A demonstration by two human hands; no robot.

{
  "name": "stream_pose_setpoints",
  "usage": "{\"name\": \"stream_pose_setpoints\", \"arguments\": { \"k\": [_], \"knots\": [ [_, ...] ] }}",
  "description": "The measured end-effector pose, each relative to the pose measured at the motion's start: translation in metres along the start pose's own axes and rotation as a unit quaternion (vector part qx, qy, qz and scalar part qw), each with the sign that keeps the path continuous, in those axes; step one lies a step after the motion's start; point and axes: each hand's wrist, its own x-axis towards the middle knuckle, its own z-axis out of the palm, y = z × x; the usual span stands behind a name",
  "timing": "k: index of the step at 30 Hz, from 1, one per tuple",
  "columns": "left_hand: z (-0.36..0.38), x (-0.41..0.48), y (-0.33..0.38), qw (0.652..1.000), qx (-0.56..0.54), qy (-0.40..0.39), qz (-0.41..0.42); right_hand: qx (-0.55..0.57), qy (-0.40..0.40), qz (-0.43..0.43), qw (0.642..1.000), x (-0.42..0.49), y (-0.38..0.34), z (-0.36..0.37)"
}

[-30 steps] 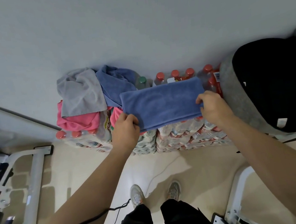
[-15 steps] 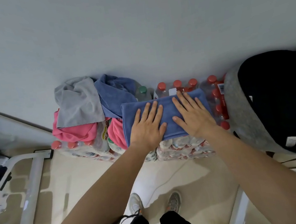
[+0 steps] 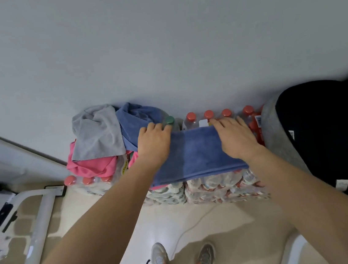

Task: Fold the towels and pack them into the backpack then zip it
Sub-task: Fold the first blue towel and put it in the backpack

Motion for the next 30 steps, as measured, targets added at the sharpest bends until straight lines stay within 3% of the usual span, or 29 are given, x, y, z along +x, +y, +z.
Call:
{"name": "stream_pose_setpoints", "arguments": {
  "k": [5, 13, 23, 27, 30],
  "knots": [
    [0.006, -0.001, -0.015, 0.999, 0.0, -0.024, -0.029, -0.024, -0.028, 0.021, 0.999, 0.018, 0.014, -0.009],
    [-0.026, -0.009, -0.03, 0.966, -0.251, -0.042, -0.043, 0.078, -0.097, 0.041, 0.991, 0.01, 0.024, -0.047],
    [-0.054, -0.014, -0.073, 0.948, -0.314, -0.041, -0.045, 0.188, -0.026, 0.077, 0.979, -0.018, 0.019, -0.121],
    [-0.061, -0.008, -0.08, 0.93, -0.36, -0.016, -0.074, 0.236, -0.024, 0.117, 0.964, -0.024, 0.01, -0.131],
    [-0.074, 0.003, -0.09, 0.914, -0.387, 0.006, -0.121, 0.246, -0.037, 0.101, 0.963, -0.026, 0.008, -0.123]
  ]
}}
